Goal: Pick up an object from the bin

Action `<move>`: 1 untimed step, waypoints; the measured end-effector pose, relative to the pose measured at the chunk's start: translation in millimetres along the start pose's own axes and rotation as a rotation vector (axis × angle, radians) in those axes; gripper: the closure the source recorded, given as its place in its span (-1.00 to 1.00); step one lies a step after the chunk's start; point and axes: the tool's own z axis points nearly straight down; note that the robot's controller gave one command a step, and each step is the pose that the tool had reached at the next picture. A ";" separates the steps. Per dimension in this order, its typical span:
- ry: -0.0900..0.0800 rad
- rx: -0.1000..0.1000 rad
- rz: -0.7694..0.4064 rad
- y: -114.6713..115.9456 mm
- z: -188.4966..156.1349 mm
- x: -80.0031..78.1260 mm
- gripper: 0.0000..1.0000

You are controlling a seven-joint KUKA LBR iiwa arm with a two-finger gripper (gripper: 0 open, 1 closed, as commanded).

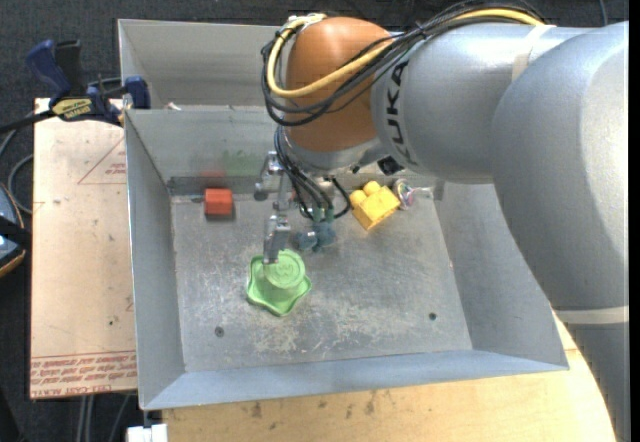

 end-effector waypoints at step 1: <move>-0.023 -0.004 0.050 -13.1 16.0 13.8 -1.00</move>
Offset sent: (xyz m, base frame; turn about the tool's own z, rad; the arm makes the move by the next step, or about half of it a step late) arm -0.0550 -0.0355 -0.0760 0.1007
